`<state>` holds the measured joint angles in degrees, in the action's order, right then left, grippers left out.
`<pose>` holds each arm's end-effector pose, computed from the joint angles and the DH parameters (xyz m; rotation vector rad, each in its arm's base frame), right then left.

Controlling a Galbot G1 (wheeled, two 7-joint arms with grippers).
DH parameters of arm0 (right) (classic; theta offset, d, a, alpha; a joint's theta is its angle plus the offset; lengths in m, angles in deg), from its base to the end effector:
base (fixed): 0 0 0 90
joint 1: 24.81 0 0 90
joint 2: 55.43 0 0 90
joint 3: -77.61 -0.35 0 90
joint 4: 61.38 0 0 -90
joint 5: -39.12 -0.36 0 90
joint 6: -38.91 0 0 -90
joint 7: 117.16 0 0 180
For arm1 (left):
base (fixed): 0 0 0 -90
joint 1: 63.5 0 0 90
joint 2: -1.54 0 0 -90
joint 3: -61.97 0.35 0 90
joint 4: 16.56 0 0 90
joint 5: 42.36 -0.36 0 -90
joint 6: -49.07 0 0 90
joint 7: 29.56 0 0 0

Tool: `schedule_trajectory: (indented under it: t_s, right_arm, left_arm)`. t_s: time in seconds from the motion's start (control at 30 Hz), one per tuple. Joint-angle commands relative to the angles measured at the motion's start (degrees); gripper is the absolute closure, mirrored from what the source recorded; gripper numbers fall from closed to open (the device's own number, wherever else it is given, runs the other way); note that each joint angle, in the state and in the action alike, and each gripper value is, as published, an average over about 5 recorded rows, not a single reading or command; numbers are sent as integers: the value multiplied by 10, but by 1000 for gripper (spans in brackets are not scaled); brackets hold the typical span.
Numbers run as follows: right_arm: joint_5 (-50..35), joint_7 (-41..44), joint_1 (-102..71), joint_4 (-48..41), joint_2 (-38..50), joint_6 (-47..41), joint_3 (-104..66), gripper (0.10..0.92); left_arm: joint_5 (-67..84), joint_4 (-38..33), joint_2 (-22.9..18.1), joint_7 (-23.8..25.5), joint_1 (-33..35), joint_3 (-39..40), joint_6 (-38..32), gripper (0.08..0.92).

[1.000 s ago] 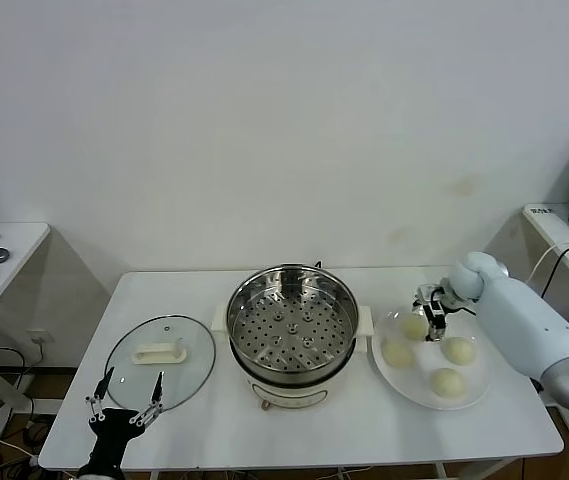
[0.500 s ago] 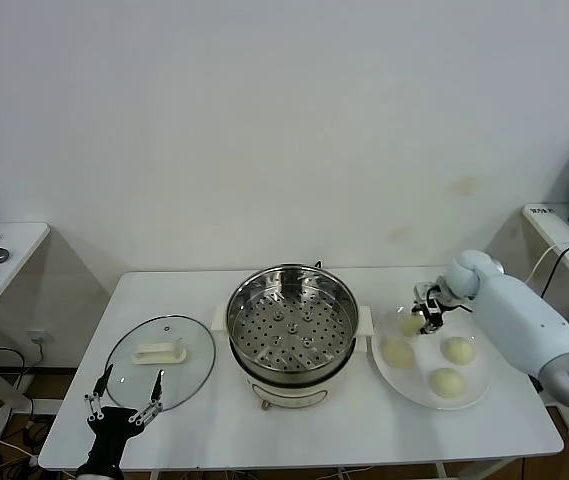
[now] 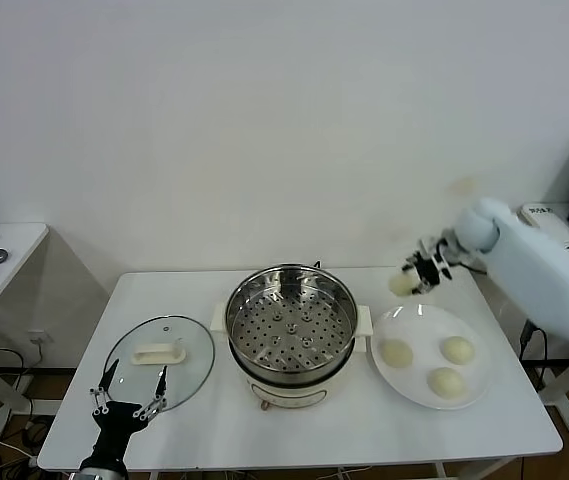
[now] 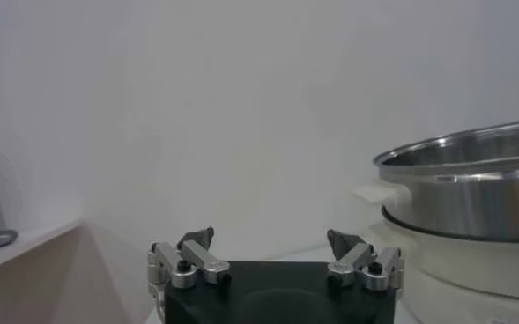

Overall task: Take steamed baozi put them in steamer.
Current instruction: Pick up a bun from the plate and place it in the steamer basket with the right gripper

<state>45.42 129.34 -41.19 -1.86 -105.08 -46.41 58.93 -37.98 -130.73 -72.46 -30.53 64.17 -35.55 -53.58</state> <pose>0.6000 -0.1209 -0.0728 1.4271 -1.4962 1.6599 0.1460 0.0972 -0.3438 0.0493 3.1156 0.3539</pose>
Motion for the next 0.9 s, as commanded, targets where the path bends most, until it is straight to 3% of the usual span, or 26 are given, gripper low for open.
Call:
schedule_trajectory:
  t_s: [0.03, 0.23, 0.43, 0.9]
  right_arm:
    - [-169, 9, 212, 53, -43, 46, 175, 491]
    - [-198, 3, 223, 48, -156, 111, 249, 491]
    - [-120, -11, 188, -7, -246, 213, 274, 491]
    - [88, -56, 96, -60, -269, 356, 250, 484]
  left_arm:
    - [10, -5, 0, 0, -3, 3, 4, 177]
    - [3, -6, -2, 0, -7, 1, 3, 177]
    - [7, -19, -11, -2, -4, -7, 13, 177]
    - [7, -28, -21, -2, -3, -17, 18, 177]
